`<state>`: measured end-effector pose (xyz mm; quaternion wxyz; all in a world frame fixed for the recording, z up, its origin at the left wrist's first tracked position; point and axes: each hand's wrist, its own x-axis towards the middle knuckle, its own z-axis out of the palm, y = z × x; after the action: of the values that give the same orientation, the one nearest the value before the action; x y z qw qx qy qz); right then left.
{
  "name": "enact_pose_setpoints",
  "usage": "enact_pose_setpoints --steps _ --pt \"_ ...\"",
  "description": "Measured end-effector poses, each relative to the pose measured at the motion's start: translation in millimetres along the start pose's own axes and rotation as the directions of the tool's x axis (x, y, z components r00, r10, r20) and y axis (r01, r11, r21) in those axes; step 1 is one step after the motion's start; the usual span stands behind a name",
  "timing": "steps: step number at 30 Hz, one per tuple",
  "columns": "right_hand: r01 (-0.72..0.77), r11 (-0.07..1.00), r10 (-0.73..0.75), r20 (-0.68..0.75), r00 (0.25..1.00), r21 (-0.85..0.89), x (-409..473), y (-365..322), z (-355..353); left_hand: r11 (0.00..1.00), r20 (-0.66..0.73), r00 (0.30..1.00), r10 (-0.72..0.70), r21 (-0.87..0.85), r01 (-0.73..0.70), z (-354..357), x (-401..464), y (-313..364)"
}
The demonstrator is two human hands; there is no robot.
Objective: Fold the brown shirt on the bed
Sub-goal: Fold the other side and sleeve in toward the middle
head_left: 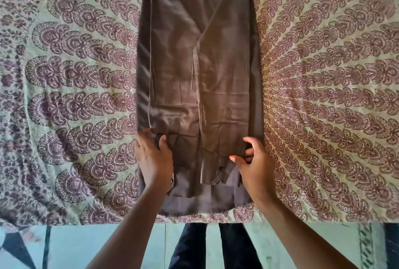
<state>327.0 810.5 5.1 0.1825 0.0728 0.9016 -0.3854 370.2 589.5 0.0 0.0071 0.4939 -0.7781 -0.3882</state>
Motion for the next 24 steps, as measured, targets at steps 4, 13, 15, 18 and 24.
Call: enact_pose_setpoints --steps 4,13,15,18,24 --pt "0.027 0.999 -0.029 0.085 0.996 0.024 3 0 -11 0.997 -0.005 0.999 -0.036 -0.069 0.036 0 10 11" --pt "0.128 0.989 -0.111 0.208 0.972 -0.069 6 4 -18 0.930 0.007 0.955 0.296 0.228 -0.289 2 -4 9" --pt "0.122 0.989 -0.100 0.213 0.972 -0.089 6 3 -18 0.825 0.117 0.869 0.480 0.275 -0.493 2 -12 3" --pt "0.117 0.988 -0.092 0.217 0.972 -0.105 4 3 -18 0.654 0.361 0.761 0.539 0.391 -0.648 5 -28 -8" --pt "0.133 0.987 -0.102 0.292 0.951 -0.088 8 11 -22 0.655 0.354 0.766 0.537 0.397 -0.643 16 -36 -8"
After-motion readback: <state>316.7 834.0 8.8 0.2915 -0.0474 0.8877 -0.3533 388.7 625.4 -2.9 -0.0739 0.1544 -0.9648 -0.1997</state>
